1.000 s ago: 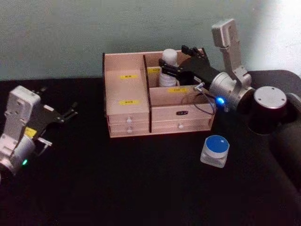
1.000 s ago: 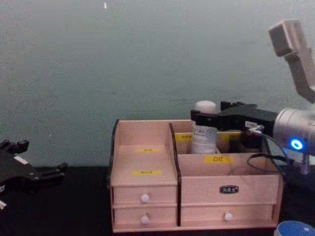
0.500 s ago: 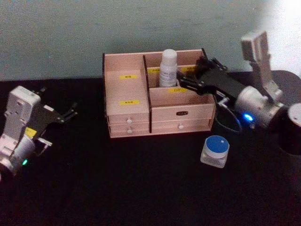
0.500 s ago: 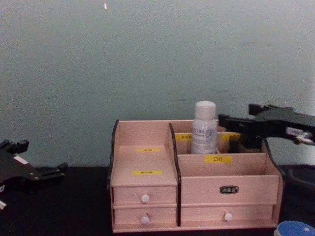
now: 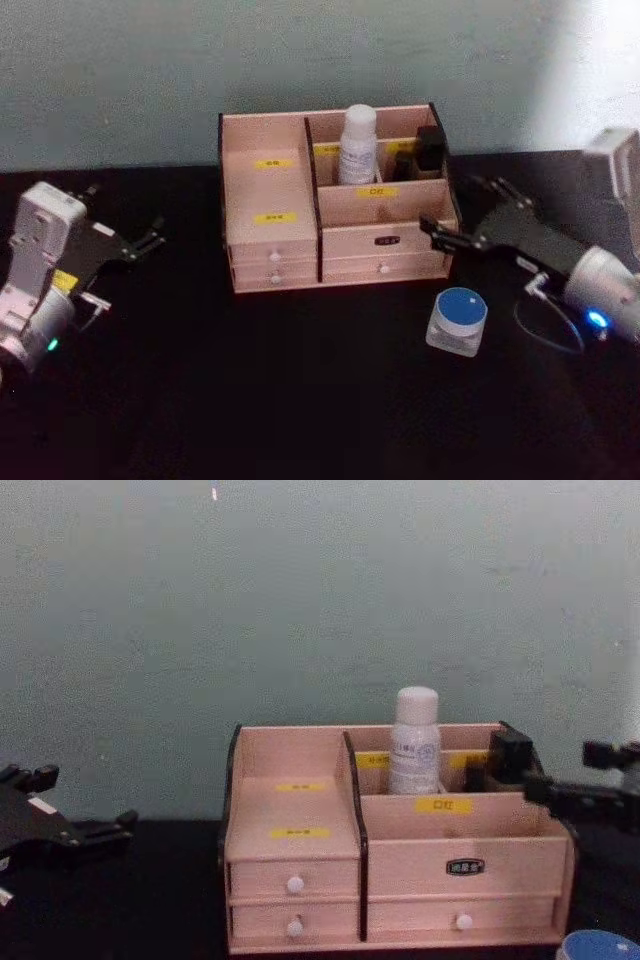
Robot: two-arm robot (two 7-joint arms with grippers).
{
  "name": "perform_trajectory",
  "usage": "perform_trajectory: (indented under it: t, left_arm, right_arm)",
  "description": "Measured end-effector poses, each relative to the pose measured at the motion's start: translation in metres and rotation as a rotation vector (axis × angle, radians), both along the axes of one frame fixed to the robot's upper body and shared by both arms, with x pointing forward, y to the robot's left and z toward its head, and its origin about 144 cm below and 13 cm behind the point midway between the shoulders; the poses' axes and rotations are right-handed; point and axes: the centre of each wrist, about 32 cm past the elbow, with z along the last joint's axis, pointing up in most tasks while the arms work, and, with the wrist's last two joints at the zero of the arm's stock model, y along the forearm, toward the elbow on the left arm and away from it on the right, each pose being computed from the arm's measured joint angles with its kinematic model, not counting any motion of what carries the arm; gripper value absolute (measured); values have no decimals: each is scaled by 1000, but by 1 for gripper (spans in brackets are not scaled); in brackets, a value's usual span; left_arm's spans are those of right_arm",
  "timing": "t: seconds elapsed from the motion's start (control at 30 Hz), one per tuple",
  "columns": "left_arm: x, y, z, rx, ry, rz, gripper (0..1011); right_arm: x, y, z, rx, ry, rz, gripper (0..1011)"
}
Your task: Pick up the facial cleanser and watermelon frost from the table and place them into the tiered storage box.
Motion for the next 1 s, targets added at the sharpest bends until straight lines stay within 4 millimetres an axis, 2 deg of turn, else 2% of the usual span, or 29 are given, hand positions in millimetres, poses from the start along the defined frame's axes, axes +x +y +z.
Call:
perform_trajectory:
  t: [0.3, 0.57, 1.0]
  left_arm:
    - [0, 0, 0, 0, 0, 0, 1001]
    - [0, 0, 0, 0, 0, 0, 1001]
    - [0, 0, 0, 0, 0, 0, 1001]
  right_arm:
    - [-31, -17, -10, -28, 62, -3, 1000]
    - [-54, -23, -22, -53, 120, 7, 1000]
    - [-58, -22, -32, -93, 169, 2, 1000]
